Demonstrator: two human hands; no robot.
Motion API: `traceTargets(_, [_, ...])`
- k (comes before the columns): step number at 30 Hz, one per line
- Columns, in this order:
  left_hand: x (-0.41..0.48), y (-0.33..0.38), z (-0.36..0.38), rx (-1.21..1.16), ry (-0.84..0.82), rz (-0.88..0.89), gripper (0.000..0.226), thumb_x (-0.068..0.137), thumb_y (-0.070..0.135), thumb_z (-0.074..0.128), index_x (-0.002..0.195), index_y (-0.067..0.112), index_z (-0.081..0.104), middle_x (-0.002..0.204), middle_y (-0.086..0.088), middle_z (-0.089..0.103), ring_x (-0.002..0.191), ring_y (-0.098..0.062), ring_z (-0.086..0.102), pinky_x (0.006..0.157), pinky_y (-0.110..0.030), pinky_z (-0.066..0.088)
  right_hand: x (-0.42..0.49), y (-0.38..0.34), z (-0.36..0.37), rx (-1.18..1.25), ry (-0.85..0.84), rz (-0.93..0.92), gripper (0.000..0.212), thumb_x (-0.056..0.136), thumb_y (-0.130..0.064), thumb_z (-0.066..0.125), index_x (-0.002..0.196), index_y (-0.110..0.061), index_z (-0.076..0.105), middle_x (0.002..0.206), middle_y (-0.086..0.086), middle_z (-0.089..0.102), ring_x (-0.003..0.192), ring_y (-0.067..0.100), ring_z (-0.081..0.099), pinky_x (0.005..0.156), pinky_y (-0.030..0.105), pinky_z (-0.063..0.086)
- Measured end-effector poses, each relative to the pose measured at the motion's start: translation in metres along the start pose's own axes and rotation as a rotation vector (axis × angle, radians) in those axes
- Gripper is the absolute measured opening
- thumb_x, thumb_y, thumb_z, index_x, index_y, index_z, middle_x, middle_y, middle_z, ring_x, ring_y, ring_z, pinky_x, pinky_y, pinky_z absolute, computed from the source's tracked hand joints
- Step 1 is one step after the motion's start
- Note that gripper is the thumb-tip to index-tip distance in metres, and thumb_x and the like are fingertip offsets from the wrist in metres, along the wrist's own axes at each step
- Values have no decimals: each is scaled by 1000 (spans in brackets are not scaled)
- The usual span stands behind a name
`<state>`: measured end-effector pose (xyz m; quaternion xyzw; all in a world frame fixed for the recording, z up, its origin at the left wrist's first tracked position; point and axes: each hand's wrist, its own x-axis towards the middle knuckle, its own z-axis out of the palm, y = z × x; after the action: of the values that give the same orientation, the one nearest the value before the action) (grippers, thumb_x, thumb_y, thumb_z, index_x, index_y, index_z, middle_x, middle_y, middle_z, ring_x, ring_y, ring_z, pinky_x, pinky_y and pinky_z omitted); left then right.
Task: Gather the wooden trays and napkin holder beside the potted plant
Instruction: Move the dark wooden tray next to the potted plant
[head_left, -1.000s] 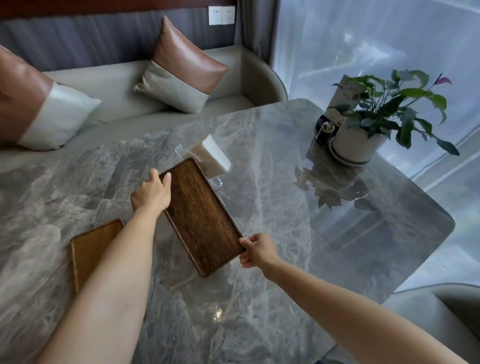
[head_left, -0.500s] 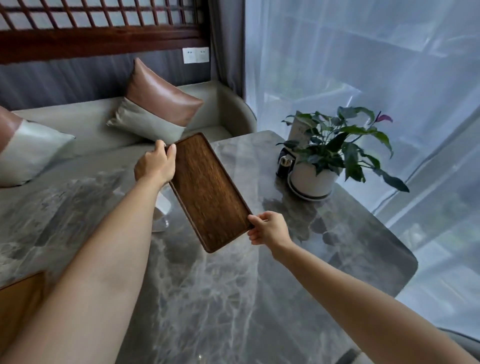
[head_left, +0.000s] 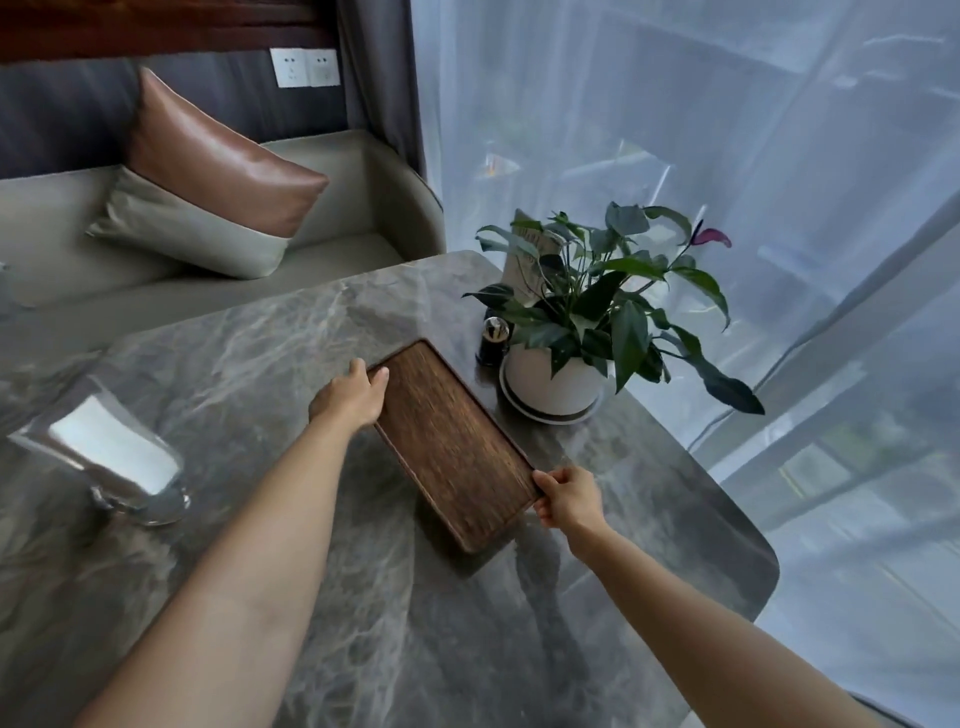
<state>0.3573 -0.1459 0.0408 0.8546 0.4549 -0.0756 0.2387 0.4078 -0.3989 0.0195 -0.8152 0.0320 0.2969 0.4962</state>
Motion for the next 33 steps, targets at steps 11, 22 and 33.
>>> traceTargets(11, [43, 26, 53, 14, -76, -32, 57, 99, 46, 24, 140, 6, 30, 140, -31, 43, 128, -44, 43, 103, -47, 37, 57, 23, -9, -7, 7, 116, 31, 92, -13, 49, 62, -9, 44, 50, 9, 47, 43, 17, 44, 36, 20, 41])
traceTargets(22, [65, 40, 74, 16, -90, -4, 57, 99, 43, 26, 137, 2, 32, 139, -33, 42, 128, -46, 42, 106, -48, 35, 78, 29, -16, -109, 21, 109, 24, 92, -16, 51, 86, 5, 59, 54, 10, 55, 44, 17, 54, 40, 22, 52])
traceTargets(33, [70, 54, 82, 8, -70, 35, 57, 100, 41, 29, 140, 1, 32, 145, -31, 35, 134, -44, 34, 110, -49, 30, 80, 25, -18, -49, 44, 119, 11, 92, -13, 51, 86, -6, 44, 62, 13, 54, 46, 18, 54, 33, 21, 48])
